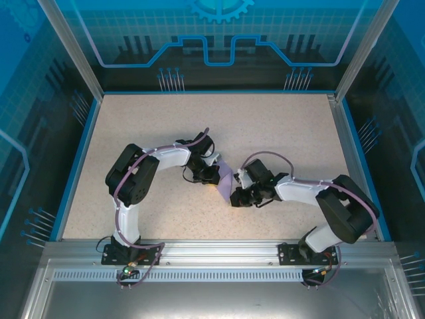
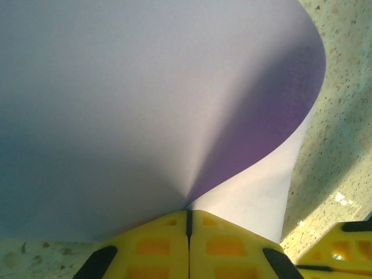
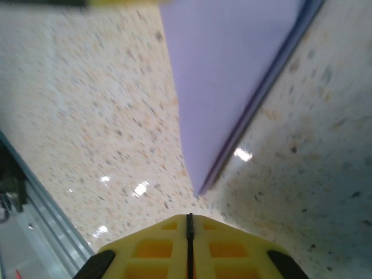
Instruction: Fold a paper plane with a square sheet of paper (pick it up from the middle)
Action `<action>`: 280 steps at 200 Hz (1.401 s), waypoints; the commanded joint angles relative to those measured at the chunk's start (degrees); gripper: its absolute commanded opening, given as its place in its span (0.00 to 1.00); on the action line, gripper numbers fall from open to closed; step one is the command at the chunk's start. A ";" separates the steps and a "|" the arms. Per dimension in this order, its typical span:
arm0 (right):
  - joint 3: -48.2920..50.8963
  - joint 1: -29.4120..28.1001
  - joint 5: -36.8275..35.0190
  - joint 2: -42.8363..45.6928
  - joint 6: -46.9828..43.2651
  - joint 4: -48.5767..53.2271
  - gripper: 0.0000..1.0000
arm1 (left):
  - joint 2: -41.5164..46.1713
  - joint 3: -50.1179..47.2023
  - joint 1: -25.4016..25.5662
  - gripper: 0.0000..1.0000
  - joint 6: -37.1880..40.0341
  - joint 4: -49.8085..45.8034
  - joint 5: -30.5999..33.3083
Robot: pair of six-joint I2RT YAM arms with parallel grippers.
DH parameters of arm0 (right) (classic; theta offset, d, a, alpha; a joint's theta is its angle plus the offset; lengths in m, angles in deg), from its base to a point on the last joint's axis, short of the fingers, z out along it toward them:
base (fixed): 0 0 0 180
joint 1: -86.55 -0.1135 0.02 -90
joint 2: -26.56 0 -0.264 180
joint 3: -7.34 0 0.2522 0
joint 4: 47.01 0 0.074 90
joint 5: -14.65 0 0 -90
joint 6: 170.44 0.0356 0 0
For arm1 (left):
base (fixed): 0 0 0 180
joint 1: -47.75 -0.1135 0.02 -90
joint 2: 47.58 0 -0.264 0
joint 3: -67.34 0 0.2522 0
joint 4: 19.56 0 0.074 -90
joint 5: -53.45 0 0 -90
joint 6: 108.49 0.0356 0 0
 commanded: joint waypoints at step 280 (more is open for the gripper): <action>-15.98 9.77 -11.87 -18.85 -4.44 -3.66 0.08 | -4.51 -1.10 0.05 0.05 4.14 -4.36 8.01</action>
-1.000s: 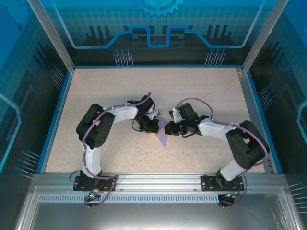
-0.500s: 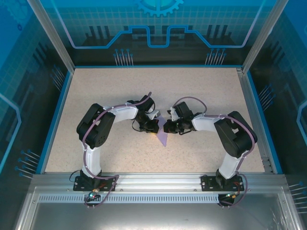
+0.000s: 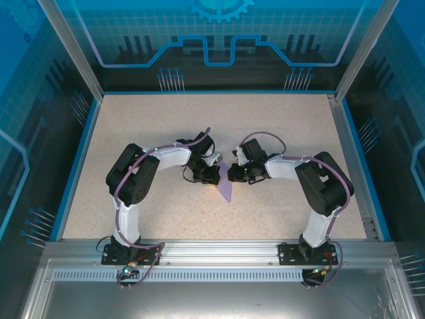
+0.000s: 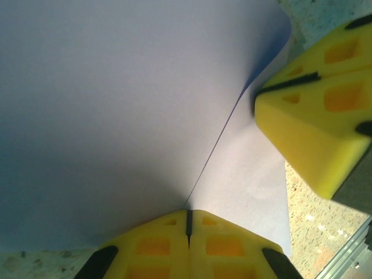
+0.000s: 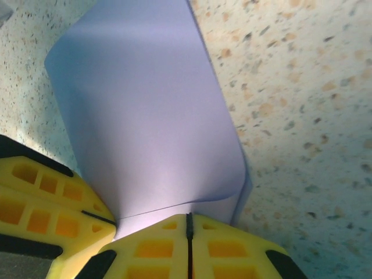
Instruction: Fold a paper plane with a square sheet of paper (pick it up from the middle)
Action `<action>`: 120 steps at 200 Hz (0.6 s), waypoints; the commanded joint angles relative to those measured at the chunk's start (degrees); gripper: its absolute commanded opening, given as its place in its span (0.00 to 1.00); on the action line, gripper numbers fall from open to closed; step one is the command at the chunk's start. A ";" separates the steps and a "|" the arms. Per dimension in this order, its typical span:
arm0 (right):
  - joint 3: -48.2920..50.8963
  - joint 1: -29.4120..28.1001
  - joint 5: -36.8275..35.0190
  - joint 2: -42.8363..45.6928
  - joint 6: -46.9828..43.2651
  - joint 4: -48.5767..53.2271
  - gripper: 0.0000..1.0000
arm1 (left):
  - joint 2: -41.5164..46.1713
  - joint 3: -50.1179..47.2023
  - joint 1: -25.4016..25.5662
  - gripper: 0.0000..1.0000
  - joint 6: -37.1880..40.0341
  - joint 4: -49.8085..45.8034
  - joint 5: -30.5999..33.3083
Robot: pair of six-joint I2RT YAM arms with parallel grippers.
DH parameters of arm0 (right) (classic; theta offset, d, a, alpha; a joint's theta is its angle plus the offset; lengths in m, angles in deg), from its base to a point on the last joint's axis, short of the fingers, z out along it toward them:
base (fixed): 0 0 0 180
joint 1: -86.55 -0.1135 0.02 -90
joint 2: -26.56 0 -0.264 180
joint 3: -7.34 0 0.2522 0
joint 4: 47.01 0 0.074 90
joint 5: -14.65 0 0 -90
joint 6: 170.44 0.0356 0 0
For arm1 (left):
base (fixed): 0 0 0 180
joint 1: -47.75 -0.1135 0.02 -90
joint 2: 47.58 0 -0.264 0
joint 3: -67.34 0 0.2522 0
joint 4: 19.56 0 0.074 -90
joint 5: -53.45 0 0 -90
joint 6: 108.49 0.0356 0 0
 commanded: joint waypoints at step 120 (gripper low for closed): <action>7.79 -5.58 3.65 9.80 4.49 -2.03 0.07 | -5.11 -0.43 -0.07 0.06 1.50 -3.55 6.98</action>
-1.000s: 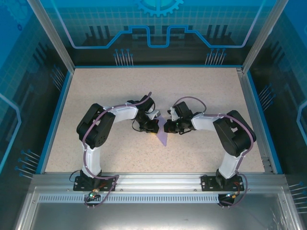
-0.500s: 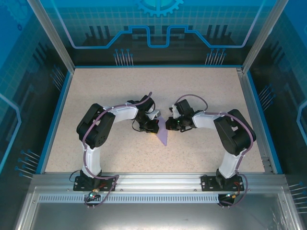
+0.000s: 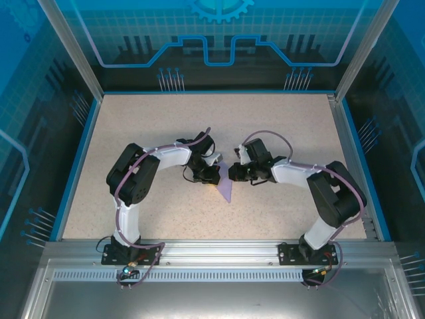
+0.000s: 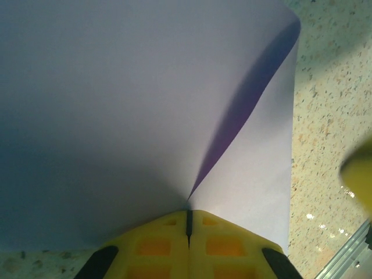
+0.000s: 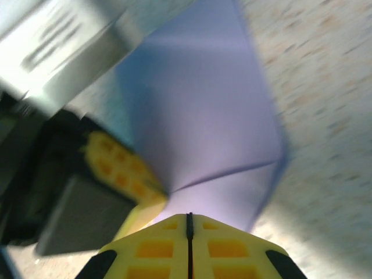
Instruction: Fold a paper plane with a square sheet of paper (pick it up from the middle)
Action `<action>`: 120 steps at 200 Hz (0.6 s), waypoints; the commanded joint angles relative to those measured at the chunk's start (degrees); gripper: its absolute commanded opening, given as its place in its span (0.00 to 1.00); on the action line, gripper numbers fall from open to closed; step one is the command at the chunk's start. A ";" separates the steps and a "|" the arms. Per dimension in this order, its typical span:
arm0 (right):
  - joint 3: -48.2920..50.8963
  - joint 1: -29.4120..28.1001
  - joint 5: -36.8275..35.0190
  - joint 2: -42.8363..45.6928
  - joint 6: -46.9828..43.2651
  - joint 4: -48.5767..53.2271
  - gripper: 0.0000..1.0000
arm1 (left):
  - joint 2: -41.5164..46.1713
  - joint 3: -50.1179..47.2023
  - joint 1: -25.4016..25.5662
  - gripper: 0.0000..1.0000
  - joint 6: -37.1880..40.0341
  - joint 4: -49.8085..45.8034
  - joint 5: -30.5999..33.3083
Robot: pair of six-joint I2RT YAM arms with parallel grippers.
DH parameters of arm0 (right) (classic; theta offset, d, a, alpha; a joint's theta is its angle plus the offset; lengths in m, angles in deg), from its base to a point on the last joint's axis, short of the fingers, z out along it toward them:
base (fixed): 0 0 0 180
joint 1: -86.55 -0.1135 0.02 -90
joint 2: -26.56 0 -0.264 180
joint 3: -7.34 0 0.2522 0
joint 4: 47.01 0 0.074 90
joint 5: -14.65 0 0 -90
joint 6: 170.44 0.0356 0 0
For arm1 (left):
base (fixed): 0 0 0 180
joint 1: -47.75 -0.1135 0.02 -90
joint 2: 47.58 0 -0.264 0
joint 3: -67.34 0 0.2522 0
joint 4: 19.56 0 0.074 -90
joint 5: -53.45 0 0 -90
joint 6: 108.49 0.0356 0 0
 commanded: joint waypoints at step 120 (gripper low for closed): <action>12.87 -8.48 0.77 0.33 5.14 -0.74 0.06 | -5.74 -0.32 -0.02 0.05 1.52 -3.47 6.99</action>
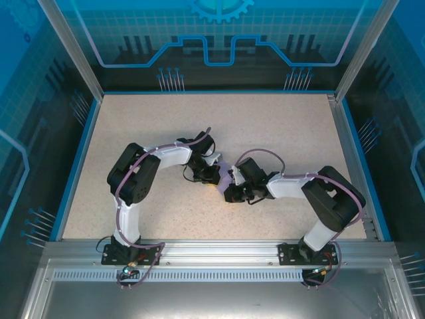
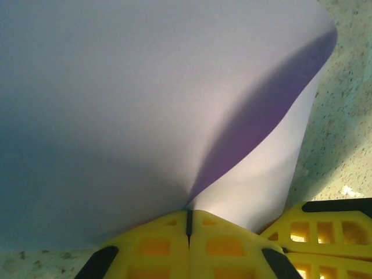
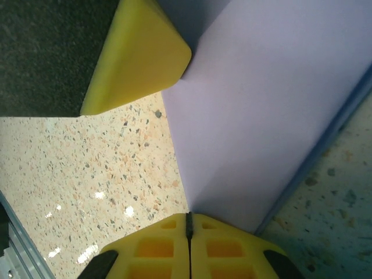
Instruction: Fold a paper plane with a square sheet of paper (pick it up from the middle)
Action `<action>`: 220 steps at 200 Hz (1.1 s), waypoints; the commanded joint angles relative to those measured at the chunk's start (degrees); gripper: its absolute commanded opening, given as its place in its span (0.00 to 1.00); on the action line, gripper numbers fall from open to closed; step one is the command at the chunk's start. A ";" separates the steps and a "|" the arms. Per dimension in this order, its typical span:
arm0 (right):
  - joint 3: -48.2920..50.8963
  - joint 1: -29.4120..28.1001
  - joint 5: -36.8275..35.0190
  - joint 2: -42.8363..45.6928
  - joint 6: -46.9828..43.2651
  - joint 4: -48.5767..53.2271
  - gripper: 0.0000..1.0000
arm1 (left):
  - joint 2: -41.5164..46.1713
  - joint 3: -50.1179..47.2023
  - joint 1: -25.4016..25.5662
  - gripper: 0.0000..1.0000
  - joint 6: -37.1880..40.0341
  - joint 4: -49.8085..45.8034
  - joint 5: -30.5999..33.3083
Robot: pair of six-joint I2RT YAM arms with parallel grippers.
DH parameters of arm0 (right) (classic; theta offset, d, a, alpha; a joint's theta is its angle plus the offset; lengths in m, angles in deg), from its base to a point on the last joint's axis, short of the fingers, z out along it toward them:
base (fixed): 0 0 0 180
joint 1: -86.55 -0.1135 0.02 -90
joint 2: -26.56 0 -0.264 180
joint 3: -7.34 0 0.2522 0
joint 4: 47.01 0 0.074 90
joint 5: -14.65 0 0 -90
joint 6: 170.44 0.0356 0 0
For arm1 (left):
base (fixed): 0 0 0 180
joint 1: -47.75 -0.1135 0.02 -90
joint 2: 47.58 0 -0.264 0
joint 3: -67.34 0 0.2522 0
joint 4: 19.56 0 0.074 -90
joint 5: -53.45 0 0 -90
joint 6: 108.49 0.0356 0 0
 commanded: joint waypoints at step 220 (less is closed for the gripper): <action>-1.03 5.85 1.13 -2.47 -0.33 0.44 0.05 | -5.34 -0.52 -0.05 0.06 1.80 -2.59 7.17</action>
